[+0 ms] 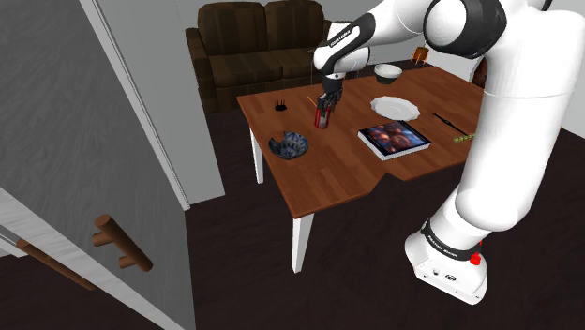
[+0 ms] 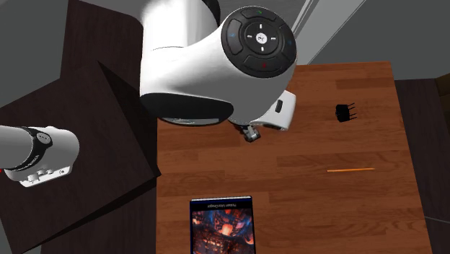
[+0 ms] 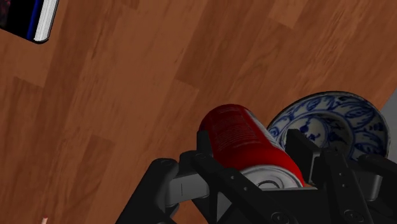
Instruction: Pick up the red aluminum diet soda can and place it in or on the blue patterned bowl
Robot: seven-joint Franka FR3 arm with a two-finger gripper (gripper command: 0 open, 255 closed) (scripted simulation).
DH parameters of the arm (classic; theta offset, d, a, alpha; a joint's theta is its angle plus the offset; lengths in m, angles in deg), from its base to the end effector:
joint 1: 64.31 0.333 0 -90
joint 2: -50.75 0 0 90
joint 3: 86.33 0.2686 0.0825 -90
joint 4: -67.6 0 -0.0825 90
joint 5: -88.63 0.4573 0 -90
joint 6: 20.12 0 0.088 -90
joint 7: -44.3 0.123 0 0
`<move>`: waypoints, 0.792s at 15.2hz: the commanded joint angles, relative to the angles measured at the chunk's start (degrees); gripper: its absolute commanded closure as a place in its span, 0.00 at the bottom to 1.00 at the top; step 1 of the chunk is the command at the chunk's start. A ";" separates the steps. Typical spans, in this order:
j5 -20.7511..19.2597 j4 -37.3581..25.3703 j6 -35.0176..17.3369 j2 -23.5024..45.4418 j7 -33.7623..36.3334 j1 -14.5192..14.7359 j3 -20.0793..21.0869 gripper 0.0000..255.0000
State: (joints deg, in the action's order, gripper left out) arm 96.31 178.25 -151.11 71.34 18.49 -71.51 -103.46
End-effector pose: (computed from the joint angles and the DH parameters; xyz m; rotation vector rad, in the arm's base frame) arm 0.6023 -0.2690 0.2027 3.1328 -0.0671 0.0198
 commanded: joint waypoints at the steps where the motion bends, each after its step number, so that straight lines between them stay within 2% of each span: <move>1: -0.37 -0.56 1.36 -0.84 0.13 0.04 -0.21 1.00; 2: -0.45 -0.65 1.62 -1.02 0.19 0.06 -0.24 1.00; 12: -1.86 -7.43 6.13 0.96 12.88 8.12 3.15 1.00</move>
State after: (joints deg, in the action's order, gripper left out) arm 94.69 171.37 -145.65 72.48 30.02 -64.23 -100.58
